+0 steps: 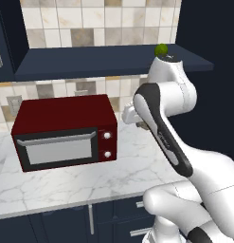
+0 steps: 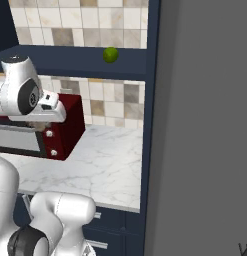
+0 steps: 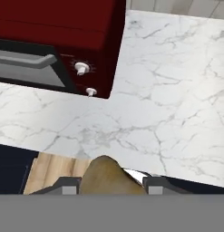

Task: Pick the lime, garlic from the counter and place them in the cabinet.

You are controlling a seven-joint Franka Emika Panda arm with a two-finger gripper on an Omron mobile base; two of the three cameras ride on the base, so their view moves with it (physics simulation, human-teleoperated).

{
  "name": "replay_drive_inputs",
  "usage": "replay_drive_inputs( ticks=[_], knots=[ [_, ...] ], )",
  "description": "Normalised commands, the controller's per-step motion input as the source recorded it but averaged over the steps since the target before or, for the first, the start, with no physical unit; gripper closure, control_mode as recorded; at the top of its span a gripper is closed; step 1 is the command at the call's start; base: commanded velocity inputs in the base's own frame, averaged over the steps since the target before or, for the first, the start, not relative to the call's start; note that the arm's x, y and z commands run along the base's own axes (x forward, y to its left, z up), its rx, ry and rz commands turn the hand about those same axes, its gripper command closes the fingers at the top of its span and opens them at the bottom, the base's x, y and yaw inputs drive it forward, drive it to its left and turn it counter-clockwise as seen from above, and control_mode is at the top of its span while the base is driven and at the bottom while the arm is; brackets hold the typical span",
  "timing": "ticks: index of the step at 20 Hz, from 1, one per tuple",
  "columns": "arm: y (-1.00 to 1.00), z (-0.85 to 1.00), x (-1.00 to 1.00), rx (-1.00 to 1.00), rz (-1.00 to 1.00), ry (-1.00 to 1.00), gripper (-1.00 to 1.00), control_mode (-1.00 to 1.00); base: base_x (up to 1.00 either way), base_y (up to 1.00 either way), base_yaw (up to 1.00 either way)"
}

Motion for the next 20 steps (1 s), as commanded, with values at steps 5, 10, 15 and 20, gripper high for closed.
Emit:
replay_drive_inputs(
  ticks=[5,10,15,20],
  knots=[
    [0.0,0.5,0.0,0.0,0.0,-0.36,1.0,-1.0,0.0,0.0,0.0],
    [0.0,0.41,0.0,0.0,0.0,-0.42,1.0,-1.0,0.0,0.0,0.0],
    [0.0,0.46,0.0,0.0,0.0,-0.32,1.0,-1.0,0.0,0.0,0.0],
    [0.0,0.54,0.01,0.0,0.0,-0.21,1.0,-1.0,0.0,0.0,0.0]
  ],
)
